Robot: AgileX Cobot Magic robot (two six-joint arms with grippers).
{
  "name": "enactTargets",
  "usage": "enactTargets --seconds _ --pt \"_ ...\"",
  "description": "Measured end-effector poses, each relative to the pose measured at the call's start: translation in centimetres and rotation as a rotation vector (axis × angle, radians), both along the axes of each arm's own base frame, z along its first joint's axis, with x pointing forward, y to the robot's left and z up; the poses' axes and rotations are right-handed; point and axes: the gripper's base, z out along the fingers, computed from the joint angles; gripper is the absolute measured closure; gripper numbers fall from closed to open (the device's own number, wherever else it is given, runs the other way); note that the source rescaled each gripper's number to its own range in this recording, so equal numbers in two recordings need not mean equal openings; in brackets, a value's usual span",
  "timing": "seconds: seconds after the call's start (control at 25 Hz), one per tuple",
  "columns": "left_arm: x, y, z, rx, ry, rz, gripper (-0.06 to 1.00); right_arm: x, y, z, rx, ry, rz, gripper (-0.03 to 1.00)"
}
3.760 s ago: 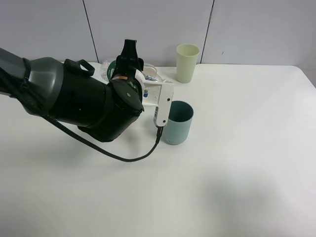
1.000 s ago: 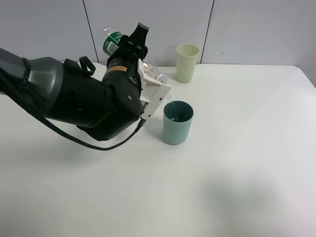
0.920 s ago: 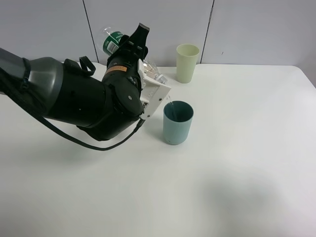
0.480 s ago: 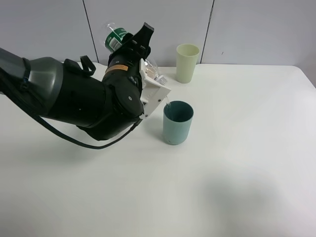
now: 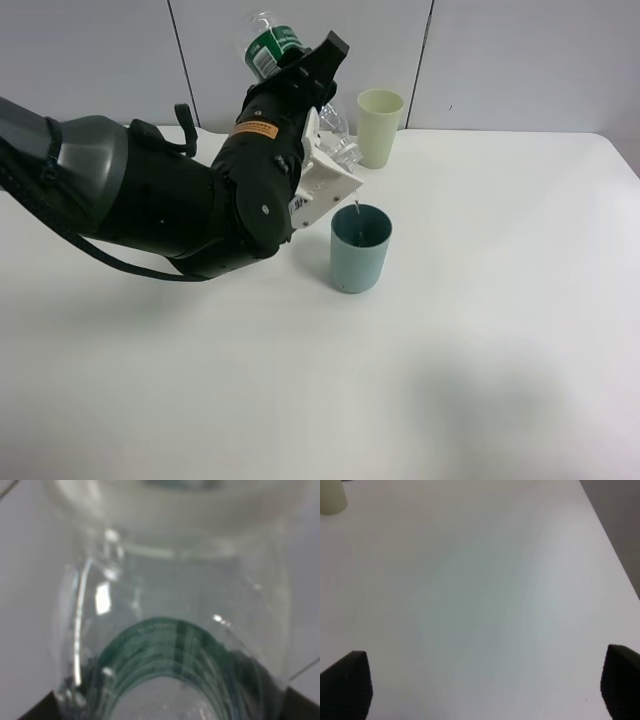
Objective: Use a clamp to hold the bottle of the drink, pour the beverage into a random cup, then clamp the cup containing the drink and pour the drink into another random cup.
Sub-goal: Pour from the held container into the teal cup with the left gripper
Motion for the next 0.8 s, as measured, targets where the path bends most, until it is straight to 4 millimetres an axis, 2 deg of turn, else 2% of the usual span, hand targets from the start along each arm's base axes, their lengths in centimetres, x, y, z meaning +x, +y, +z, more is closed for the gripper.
enactTargets --seconds 0.64,0.8 --pt "-0.2 -1.1 0.7 0.083 -0.089 -0.118 0.90 0.0 0.0 0.0 0.001 0.000 0.000 0.27" --pt "-0.2 -1.1 0.5 0.032 -0.062 -0.123 0.90 0.0 0.0 0.0 0.001 0.000 0.000 0.27"
